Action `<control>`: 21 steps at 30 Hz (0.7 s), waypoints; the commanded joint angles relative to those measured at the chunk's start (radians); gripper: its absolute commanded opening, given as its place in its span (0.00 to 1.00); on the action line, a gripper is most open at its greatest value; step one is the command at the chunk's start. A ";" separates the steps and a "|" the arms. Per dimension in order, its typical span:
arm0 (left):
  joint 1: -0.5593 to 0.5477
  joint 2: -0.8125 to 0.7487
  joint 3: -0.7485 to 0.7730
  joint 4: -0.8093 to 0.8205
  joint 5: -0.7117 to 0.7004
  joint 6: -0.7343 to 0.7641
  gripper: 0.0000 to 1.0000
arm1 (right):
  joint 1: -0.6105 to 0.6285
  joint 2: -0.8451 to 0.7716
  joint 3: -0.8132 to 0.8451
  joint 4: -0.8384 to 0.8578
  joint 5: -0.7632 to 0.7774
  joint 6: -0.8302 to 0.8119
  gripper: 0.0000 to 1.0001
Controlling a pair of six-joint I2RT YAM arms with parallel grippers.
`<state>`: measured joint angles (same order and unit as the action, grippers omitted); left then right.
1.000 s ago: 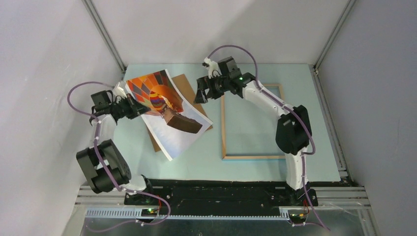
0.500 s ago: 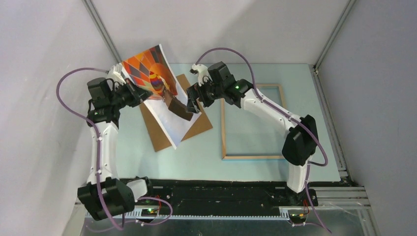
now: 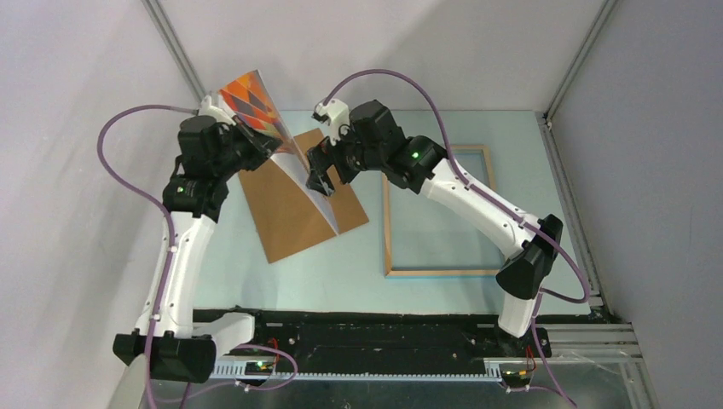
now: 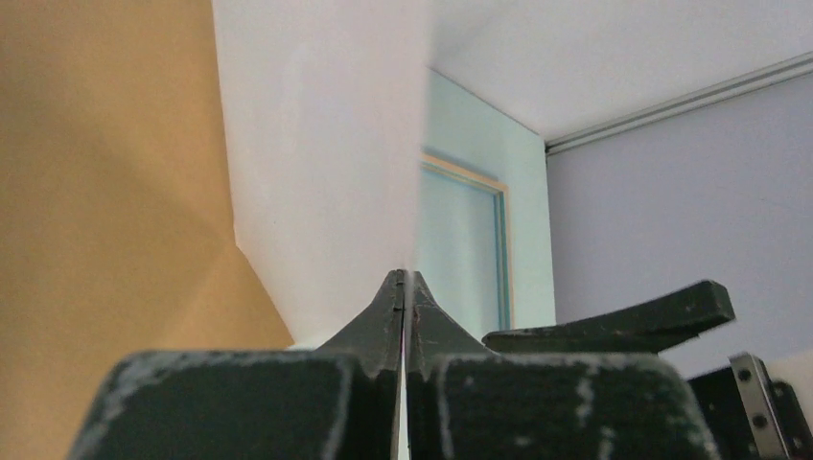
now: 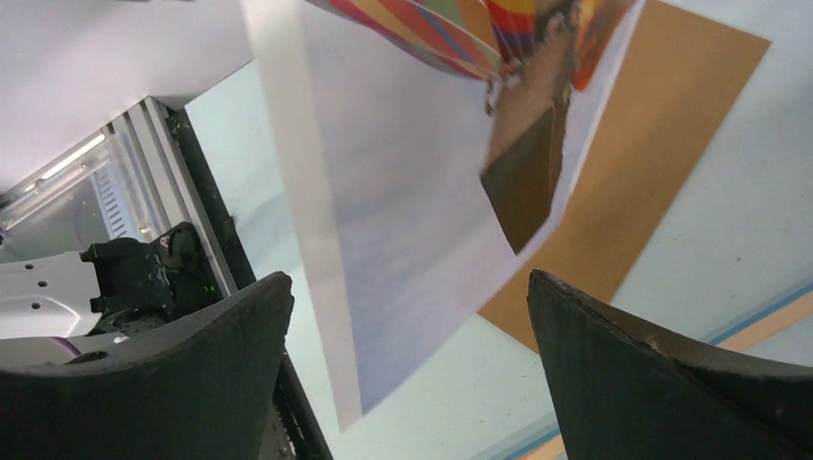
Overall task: Put the photo into the frame
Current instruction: Pick up the photo at the center of the board, then turn over the photo from the photo frame.
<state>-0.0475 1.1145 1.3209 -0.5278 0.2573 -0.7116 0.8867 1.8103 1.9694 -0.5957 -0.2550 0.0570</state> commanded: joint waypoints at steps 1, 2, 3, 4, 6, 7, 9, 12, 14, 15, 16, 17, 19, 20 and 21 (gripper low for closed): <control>-0.051 0.020 0.031 -0.025 -0.131 -0.071 0.00 | 0.049 -0.013 0.049 -0.037 0.108 -0.052 0.96; -0.055 0.025 0.032 -0.027 -0.136 -0.071 0.00 | 0.055 -0.013 0.044 -0.036 0.128 -0.054 0.96; -0.057 0.027 0.036 -0.029 -0.144 -0.072 0.00 | 0.067 -0.011 0.042 -0.034 0.139 -0.068 0.96; -0.057 0.030 0.040 -0.031 -0.146 -0.074 0.00 | 0.074 -0.008 0.038 -0.033 0.164 -0.086 0.95; -0.060 0.038 0.044 -0.032 -0.138 -0.090 0.00 | 0.096 0.001 0.040 -0.031 0.201 -0.104 0.95; -0.061 0.040 0.047 -0.031 -0.131 -0.100 0.00 | 0.101 0.012 0.041 -0.030 0.212 -0.109 0.94; -0.069 0.047 0.050 -0.031 -0.133 -0.108 0.00 | 0.115 0.029 0.045 -0.028 0.266 -0.123 0.93; -0.076 0.057 0.049 -0.030 -0.144 -0.112 0.00 | 0.138 0.043 0.038 -0.021 0.311 -0.141 0.91; -0.076 0.062 0.045 -0.030 -0.138 -0.127 0.00 | 0.155 0.050 0.035 -0.018 0.355 -0.158 0.91; -0.078 0.066 0.044 -0.029 -0.135 -0.137 0.00 | 0.161 0.055 0.033 -0.016 0.374 -0.165 0.90; -0.079 0.069 0.042 -0.030 -0.132 -0.141 0.00 | 0.169 0.056 0.033 -0.013 0.380 -0.168 0.90; -0.080 0.073 0.042 -0.029 -0.130 -0.149 0.00 | 0.174 0.063 0.031 -0.011 0.398 -0.176 0.90; -0.082 0.074 0.042 -0.030 -0.119 -0.161 0.00 | 0.187 0.072 0.032 -0.005 0.441 -0.192 0.89; -0.083 0.073 0.037 -0.030 -0.108 -0.167 0.00 | 0.191 0.075 0.033 -0.001 0.451 -0.193 0.88; -0.085 0.072 0.035 -0.029 -0.104 -0.178 0.00 | 0.192 0.082 0.035 0.000 0.464 -0.196 0.87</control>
<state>-0.1204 1.1923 1.3239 -0.5793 0.1387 -0.8391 1.0618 1.8797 1.9751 -0.6312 0.1085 -0.1017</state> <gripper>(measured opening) 0.003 0.883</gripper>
